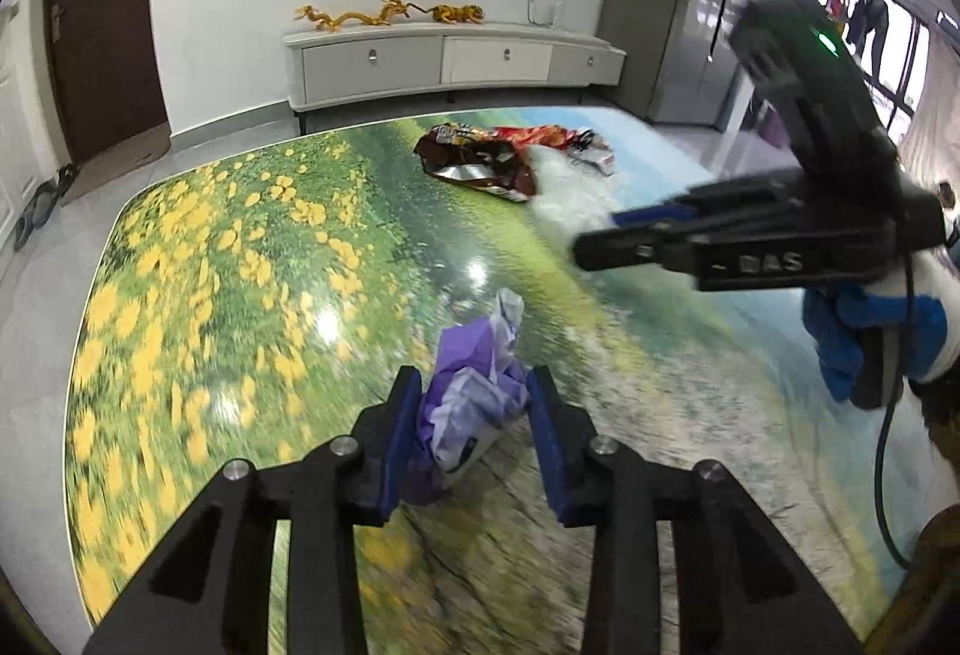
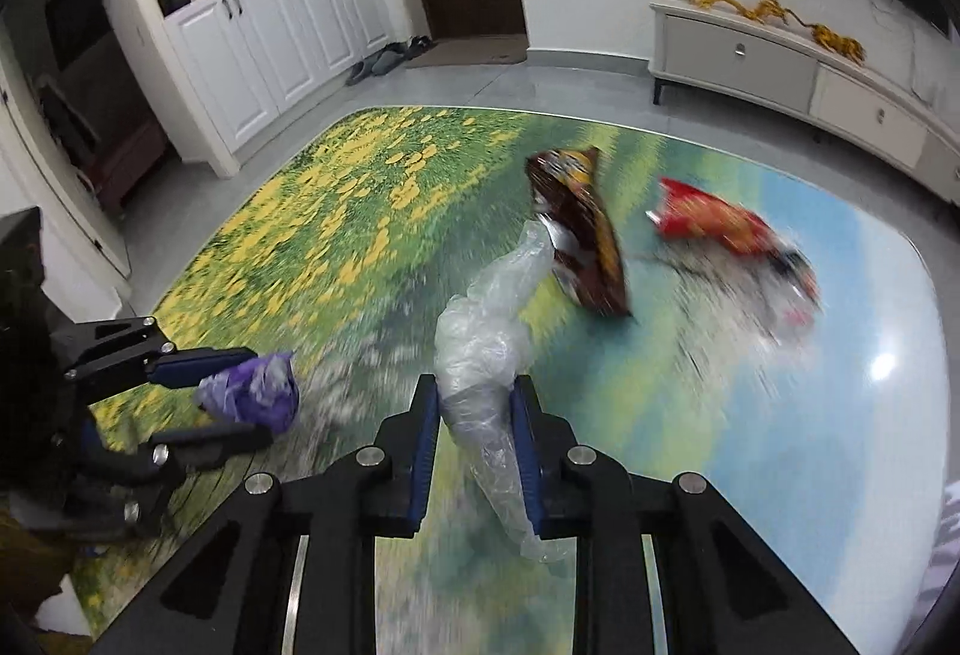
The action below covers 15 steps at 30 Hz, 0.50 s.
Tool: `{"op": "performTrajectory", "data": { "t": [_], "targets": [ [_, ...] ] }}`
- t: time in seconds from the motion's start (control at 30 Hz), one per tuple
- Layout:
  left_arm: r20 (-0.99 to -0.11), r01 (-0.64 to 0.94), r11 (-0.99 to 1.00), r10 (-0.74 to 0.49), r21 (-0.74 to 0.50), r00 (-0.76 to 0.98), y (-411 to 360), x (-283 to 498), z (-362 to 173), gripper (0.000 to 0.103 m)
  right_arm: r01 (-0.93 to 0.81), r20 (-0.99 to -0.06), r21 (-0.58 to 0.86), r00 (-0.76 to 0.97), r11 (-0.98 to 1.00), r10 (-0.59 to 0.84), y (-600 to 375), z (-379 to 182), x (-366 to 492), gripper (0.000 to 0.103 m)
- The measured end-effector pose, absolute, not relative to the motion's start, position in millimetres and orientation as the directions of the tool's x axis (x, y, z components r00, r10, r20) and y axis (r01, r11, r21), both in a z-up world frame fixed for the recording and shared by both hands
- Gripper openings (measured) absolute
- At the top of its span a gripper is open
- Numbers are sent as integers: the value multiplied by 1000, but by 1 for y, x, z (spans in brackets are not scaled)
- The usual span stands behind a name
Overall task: Collect trash
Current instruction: 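Grasp the small purple bag with the left tool while the right tool grasps the clear plastic bag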
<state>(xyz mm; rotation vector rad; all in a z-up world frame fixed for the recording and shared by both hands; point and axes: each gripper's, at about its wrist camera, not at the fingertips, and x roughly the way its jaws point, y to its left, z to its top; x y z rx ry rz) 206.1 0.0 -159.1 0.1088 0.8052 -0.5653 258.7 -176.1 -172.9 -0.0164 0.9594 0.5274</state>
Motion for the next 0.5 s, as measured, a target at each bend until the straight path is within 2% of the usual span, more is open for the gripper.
{"op": "performTrajectory", "data": {
  "t": [0.17,0.5],
  "targets": [
    [-685,489,860,-446,-149,576,-5,177,-143,34,-369,-755,245,508,897,415,-219,-152,203,23],
    [-677,477,872,-417,-110,607,-39,116,-112,34,-227,-703,258,623,939,344,-301,-119,99,23]
  ]
}}
